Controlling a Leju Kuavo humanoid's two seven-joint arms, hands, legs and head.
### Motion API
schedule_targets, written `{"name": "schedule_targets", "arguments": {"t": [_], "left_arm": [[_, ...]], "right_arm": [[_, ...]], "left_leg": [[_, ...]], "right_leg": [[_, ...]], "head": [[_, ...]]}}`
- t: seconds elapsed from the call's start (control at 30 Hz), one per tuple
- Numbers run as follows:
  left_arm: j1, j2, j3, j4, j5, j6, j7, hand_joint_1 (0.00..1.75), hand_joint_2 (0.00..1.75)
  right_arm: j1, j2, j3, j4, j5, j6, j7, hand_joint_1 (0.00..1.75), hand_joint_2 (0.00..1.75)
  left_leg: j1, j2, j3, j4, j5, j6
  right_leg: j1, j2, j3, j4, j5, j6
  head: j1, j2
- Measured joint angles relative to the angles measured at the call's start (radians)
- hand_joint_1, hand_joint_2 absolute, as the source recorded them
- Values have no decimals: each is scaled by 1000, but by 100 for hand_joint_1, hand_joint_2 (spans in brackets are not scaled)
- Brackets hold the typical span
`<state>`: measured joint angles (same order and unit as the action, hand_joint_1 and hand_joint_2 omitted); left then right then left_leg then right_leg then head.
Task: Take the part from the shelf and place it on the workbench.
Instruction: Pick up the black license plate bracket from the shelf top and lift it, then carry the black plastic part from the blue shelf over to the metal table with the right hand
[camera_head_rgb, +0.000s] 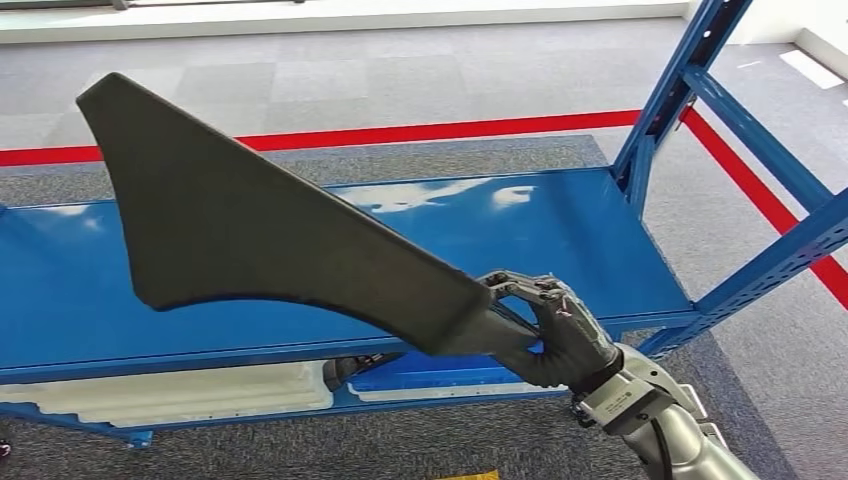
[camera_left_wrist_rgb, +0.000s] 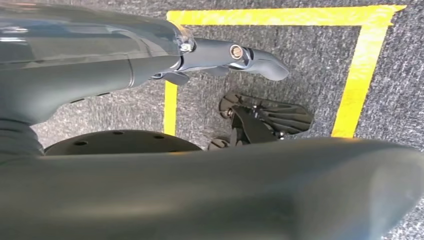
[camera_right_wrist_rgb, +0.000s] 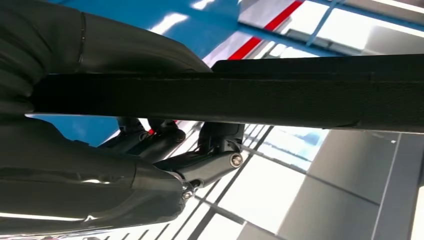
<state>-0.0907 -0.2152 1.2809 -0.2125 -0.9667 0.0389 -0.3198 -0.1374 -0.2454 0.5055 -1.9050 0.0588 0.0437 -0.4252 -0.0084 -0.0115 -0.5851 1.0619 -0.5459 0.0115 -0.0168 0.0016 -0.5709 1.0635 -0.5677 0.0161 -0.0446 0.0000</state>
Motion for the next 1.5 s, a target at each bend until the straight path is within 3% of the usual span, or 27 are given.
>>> {"name": "schedule_targets", "arguments": {"t": [0.4, 0.87, 1.0, 1.1, 1.13, 1.2, 1.27, 1.3, 1.33, 1.37, 1.43, 1.5], "left_arm": [[0, 23, 14, 0, 5, -44, 6, 0, 175], [1, 56, 26, 0, -6, -23, -15, 0, 175], [2, 62, 26, 0, -28, -15, 11, 0, 175], [1, 64, 22, 0, -42, -11, 27, 0, 175], [1, 64, 19, 0, -48, -11, 32, 0, 175], [1, 64, 10, 0, -60, -12, 41, 0, 175], [1, 64, 2, 0, -68, -14, 55, 0, 175], [1, 64, 0, 0, -71, -17, 67, 0, 175], [2, 64, -2, 0, -73, -22, 80, 0, 175], [2, 63, -4, 0, -77, -27, 94, 0, 175], [2, 62, -9, 0, -83, -38, 114, 0, 175], [2, 61, -17, 0, -89, -41, 126, 0, 175]], "right_arm": [[71, -12, 1, -113, -306, 293, -7, 175, 175], [131, -33, 2, -114, -339, 341, -1, 175, 175], [162, -39, 3, -122, -348, 342, -6, 175, 175], [188, -47, 2, -138, -352, 343, -13, 175, 175], [195, -50, 2, -143, -354, 345, -17, 175, 175], [204, -57, 1, -151, -358, 351, -24, 175, 175], [206, -62, -1, -152, -367, 365, -28, 175, 175], [207, -64, -3, -152, -375, 376, -29, 175, 175], [206, -65, -5, -151, -384, 387, -28, 175, 175], [205, -65, -8, -149, -394, 398, -27, 175, 175], [203, -65, -14, -146, -410, 413, -24, 175, 175], [201, -65, -19, -143, -418, 419, -22, 175, 175]], "left_leg": [[0, 0, 0, 0, 0, 0], [-5, 0, 0, 1, -1, 2], [-10, 0, 0, 4, -4, 8], [-9, 1, 3, -2, 4, 20], [-6, 2, 7, -12, 11, 26], [3, 6, 12, -29, 23, 38], [4, 8, 10, -32, 27, 40], [4, 9, 9, -31, 27, 39], [5, 9, 8, -31, 28, 37], [7, 9, 8, -30, 29, 35], [11, 9, 7, -26, 30, 28], [11, 6, 2, -19, 32, 15]], "right_leg": [[0, 0, 0, 0, 0, 0], [-6, -1, 0, -1, 0, 1], [-10, -1, 1, -2, 0, 7], [-13, 0, 5, -5, 3, 18], [-12, 0, 5, -1, -4, 21], [-9, 1, -11, 48, -51, 23], [-8, 1, -52, 158, -115, 26], [-9, 1, -68, 205, -132, 29], [-10, 1, -71, 225, -130, 32], [-11, 0, -57, 208, -110, 34], [-15, 0, 11, 88, -49, 41], [-13, 4, 59, -8, -15, 38]], "head": [[0, 0], [0, 0], [0, 0], [0, 0], [0, 0], [1, 0], [1, 0], [1, 0], [1, 0], [1, 0], [1, 0], [0, 0]]}}
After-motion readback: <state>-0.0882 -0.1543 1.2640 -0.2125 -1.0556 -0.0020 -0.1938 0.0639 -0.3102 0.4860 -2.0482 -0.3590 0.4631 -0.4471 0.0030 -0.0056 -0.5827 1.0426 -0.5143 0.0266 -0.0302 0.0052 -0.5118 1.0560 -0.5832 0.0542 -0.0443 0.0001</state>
